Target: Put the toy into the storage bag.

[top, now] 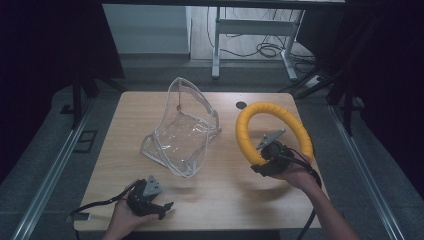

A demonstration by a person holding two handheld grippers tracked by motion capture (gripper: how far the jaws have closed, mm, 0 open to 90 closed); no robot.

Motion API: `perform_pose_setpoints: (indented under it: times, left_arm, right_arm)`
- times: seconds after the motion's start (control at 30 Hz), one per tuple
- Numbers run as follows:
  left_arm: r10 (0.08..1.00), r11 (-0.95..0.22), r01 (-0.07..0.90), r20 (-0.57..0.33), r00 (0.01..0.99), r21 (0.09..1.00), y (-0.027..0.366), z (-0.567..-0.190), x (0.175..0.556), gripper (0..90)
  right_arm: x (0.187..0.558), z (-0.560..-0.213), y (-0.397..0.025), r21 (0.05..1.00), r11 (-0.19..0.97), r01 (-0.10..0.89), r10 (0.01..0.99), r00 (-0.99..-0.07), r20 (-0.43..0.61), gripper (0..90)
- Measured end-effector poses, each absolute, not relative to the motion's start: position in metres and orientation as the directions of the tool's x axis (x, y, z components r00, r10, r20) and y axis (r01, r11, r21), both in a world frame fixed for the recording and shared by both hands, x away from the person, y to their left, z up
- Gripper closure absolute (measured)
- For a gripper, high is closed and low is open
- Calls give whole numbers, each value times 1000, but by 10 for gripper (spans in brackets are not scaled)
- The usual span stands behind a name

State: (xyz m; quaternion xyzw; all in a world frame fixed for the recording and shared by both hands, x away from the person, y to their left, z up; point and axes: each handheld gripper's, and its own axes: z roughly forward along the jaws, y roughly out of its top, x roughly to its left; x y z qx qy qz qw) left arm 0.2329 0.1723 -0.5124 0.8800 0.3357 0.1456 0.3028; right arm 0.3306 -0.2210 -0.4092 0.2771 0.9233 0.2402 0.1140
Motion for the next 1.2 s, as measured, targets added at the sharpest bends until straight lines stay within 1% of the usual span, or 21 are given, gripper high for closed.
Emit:
perform_pose_setpoints:
  times: [0.17,0.2,0.4,0.87,1.2]
  left_arm:
    - [682,-588,502,55,729,634,173,-511,233,162]
    - [681,-588,503,53,730,634,173,-511,233,161]
    - [679,-593,505,52,733,628,172,-513,233,162]
    - [678,-596,507,52,733,623,172,-513,233,161]
    - [678,-597,506,54,734,623,172,-513,233,161]
  right_arm:
    - [331,-400,-220,545,711,445,573,-815,-81,508]
    - [330,-396,-219,567,700,434,574,-815,-85,507]
    - [328,-385,-215,621,671,405,567,-820,-78,508]
    - [329,-377,-211,673,631,387,570,-819,-64,507]
    - [327,-367,-207,720,596,354,562,-825,-61,507]
